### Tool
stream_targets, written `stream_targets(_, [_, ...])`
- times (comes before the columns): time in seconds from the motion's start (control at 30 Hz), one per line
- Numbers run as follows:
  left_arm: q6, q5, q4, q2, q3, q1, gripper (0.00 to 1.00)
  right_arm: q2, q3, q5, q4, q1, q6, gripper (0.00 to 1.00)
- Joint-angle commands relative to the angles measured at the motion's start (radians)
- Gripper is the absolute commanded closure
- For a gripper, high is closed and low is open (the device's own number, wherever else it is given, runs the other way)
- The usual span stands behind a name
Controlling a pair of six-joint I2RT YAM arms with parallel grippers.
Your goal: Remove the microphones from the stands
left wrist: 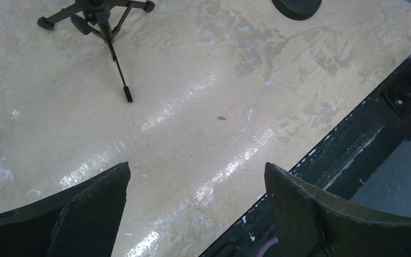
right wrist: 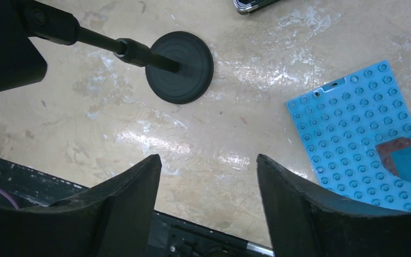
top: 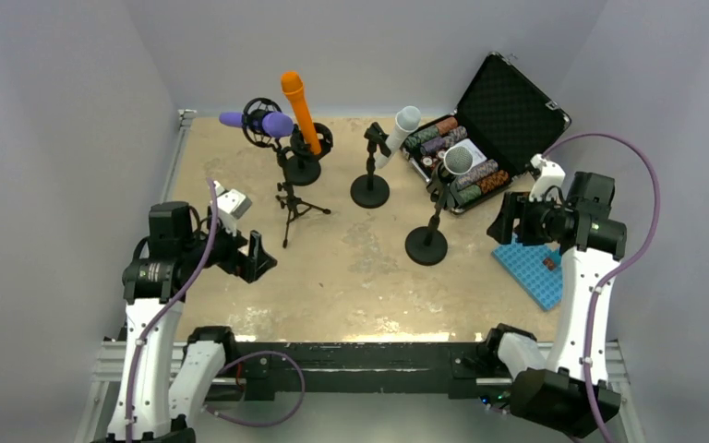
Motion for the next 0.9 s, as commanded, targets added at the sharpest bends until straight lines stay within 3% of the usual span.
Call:
stream_targets(0.0, [0.025,0.017,0.022,0.020,0.078,-0.084,0.00,-0.067,-0.004,-0.048,0.024,-0.002,-0.025,0.22])
stream_targets(0.07, [0.045,0.011,0.019,0.016,0.095,-0.129,0.00,-0.123,-0.016,-0.073,0.040,-0.002,-0.041,0.02])
stream_targets(0.1, [0.057,0.014,0.018,0.015,0.104,-0.143,0.00,-0.164,-0.025,-0.100,0.060,-0.002,-0.043,0.01])
stream_targets(0.3, [0.147,0.043,-0.085,0.046,0.149,-0.169,0.04,-0.249,-0.015,-0.371,0.044,0.004,-0.097,0.11])
stream_targets(0.57, [0.190,0.057,-0.087,0.009,0.136,-0.196,0.06,-0.244,-0.008,-0.260,0.178,0.116,-0.006,0.15])
stream_targets(0.67, [0.170,-0.001,-0.069,0.024,0.160,-0.311,0.07,-0.219,0.027,-0.215,0.207,0.217,0.000,0.15])
stream_targets(0.73, [0.142,-0.057,-0.027,0.035,0.170,-0.444,0.06,-0.199,0.047,-0.196,0.236,0.267,0.013,0.15])
stream_targets(0.87, [0.118,-0.105,0.041,0.088,0.201,-0.566,0.06,-0.152,0.059,-0.157,0.276,0.282,0.066,0.19])
